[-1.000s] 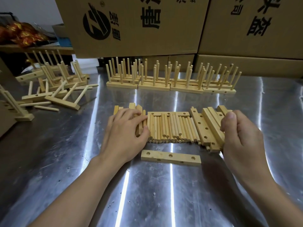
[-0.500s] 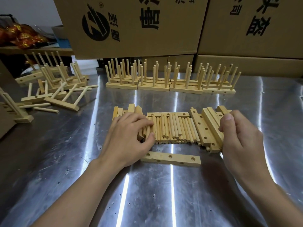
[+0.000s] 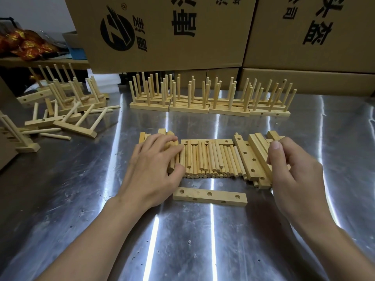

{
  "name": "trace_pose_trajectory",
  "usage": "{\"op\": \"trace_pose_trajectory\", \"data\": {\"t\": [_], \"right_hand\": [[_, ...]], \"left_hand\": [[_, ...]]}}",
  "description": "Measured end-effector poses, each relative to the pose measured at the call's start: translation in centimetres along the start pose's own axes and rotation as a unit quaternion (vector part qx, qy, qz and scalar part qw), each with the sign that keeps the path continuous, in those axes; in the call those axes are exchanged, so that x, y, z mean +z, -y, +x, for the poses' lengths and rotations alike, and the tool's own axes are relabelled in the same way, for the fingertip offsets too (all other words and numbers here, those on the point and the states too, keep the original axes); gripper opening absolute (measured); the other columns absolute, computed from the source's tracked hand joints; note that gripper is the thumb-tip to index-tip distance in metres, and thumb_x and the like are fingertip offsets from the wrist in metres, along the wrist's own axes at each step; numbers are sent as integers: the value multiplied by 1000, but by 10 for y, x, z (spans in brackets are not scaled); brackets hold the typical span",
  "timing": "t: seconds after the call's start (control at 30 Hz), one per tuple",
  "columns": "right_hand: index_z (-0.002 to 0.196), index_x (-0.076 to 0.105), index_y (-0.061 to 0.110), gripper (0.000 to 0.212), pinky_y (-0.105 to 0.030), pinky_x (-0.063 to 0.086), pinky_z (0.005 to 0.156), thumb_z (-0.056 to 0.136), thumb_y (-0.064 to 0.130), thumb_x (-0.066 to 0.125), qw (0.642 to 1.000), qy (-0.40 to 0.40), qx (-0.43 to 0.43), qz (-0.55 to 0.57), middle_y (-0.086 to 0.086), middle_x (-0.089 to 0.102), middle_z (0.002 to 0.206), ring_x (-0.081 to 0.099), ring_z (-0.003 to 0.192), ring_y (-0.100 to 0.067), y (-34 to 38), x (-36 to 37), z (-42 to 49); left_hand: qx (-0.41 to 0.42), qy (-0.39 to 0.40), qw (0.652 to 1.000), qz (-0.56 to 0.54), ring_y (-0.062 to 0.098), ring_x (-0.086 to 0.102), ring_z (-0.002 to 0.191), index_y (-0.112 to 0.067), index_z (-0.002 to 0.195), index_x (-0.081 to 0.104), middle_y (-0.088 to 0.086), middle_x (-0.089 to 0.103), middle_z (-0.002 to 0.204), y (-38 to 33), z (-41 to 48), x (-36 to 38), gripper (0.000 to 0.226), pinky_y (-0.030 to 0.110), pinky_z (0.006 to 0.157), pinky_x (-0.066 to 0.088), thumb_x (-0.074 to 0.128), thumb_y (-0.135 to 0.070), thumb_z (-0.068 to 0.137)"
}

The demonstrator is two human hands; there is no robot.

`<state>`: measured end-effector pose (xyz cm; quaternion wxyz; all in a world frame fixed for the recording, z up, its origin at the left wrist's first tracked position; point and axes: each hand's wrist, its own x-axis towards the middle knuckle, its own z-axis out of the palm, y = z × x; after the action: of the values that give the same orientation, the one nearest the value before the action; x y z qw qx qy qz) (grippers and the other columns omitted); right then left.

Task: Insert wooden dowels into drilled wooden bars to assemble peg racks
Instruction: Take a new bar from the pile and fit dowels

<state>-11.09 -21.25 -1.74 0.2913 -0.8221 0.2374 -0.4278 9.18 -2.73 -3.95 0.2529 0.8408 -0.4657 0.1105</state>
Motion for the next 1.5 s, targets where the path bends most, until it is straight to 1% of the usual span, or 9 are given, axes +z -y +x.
{"op": "trace_pose_trajectory", "data": {"t": [0.13,0.37,0.47,0.6,0.83,1.17,1.3,1.4,1.5], "right_hand": [[76,47,4,43,-36,32,62,108,32,39,1000,14,1,-5,-7,45,67,44,67,-25,-1,4,-1],[80,51,15,32,-28,31,70,108,27,42,996,54,-26,-67,6,52,76,47,81,-12,-12,13,-2],[106,69,28,9,-30,32,89,104,27,60,980,88,-80,-159,14,61,106,49,108,-12,-15,22,-7],[127,75,31,32,-31,29,97,95,36,71,967,113,-84,-212,10,63,127,45,126,-15,-17,35,-10],[120,77,45,34,-28,21,96,87,41,81,964,155,-79,-201,16,61,133,43,131,-14,-17,41,-9],[105,81,29,18,-31,32,95,88,28,84,965,87,-156,-193,11,68,115,57,117,-19,-8,39,-9],[108,78,23,12,-35,47,89,96,23,79,982,-19,-170,-85,12,72,103,64,102,-14,2,30,-9],[107,75,28,11,-24,53,90,99,21,75,991,-40,-48,115,13,76,101,72,103,-12,13,25,-12],[106,78,26,9,-37,59,92,97,24,77,950,-26,97,296,0,81,102,77,102,-20,19,21,-10]], "left_hand": [[-1,-6,1000,-12,5,33,145,-30,148,60,-15,50,150,-1,0,0,63,27,114,19,39,-44,90],[52,-14,999,-7,10,43,141,-33,133,70,-14,55,140,-10,-1,7,39,28,113,25,57,-41,98],[60,-28,998,-9,11,46,138,-32,125,74,-14,58,135,-12,-1,10,31,25,109,25,56,-39,100],[54,-42,997,-23,11,48,134,-30,121,76,-13,60,131,-11,0,10,29,24,105,25,56,-37,101],[61,-62,996,-28,13,51,128,-28,111,78,-12,62,125,-13,0,13,24,27,100,30,57,-34,101],[66,-99,992,-51,10,53,122,-27,107,79,-12,64,119,-13,1,13,22,33,100,37,57,-30,102],[51,-131,987,-81,7,55,111,-27,109,77,-15,66,109,-18,0,9,18,36,95,41,61,-24,100],[27,-141,982,-127,3,56,105,-30,120,73,-19,65,103,-25,-3,6,23,35,93,43,61,-27,101],[-20,-130,955,-265,11,64,106,-33,127,70,-18,68,103,-35,-10,4,29,36,89,50,66,-34,99]]}}
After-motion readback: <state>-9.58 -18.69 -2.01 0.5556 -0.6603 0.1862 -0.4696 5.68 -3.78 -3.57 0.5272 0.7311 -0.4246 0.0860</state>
